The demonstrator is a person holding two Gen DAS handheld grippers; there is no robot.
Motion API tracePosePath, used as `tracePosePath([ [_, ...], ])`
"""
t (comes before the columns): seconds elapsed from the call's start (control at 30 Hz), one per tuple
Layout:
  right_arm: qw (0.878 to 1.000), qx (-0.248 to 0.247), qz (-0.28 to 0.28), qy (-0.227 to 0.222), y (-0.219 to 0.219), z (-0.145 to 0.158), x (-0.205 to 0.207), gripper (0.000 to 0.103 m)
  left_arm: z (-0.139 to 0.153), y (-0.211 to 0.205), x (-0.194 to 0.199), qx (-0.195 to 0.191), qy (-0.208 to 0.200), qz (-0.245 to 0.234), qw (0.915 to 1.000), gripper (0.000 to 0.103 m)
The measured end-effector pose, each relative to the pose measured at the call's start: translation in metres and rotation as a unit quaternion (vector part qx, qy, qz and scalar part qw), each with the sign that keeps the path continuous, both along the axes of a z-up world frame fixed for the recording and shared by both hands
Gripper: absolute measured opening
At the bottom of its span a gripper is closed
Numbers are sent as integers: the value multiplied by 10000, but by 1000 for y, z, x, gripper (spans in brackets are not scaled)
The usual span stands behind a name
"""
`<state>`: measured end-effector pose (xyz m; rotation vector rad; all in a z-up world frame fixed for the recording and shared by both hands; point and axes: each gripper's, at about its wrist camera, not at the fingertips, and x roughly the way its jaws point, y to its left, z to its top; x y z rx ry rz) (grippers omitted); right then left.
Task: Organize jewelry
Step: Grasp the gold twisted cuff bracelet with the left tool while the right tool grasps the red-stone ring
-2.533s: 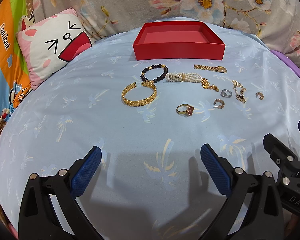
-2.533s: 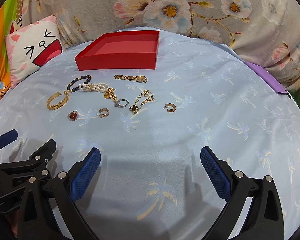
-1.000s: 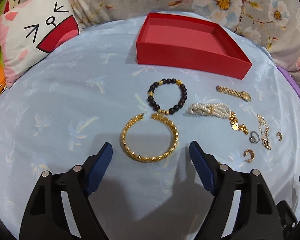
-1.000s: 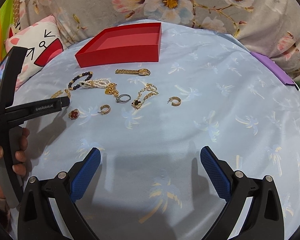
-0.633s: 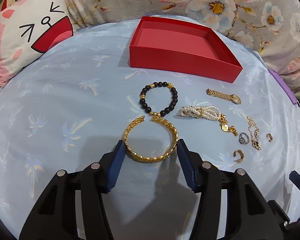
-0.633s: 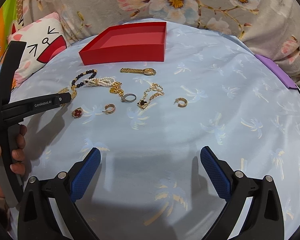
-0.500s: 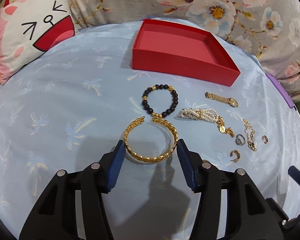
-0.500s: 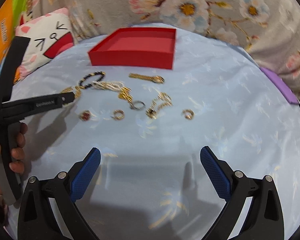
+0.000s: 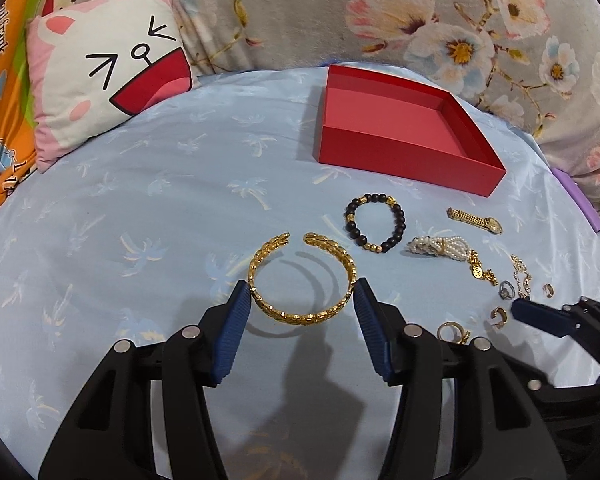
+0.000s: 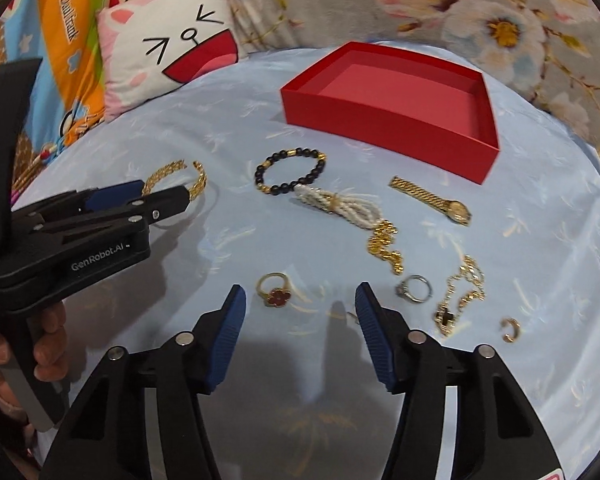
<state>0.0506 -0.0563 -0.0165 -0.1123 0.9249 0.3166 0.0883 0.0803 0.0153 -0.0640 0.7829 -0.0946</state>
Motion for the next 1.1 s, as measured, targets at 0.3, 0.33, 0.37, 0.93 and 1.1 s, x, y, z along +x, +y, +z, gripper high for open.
tracePosePath([
  [0.3,9998,-114,45,152,6,-16,8,31,-5,5,1,-163,134,-44,9998,52],
  [0.33,9998,-113,56,146,6,-16,9,28,-5,5,2,-167,148,-53,9997,52],
  [0.37,9998,-107,60,145,7,-16,9,25,-6,4,1,-167,155,-60,9997,52],
  [0.93,9999,-158,-17,22,9,-14,1,17,-12,-4,0,-62,226,-190,9995,53],
  [1.1,9999,-48,-134,82,-1,-15,-2,17,-15,-9,-2,-38,297,-280,9992,69],
])
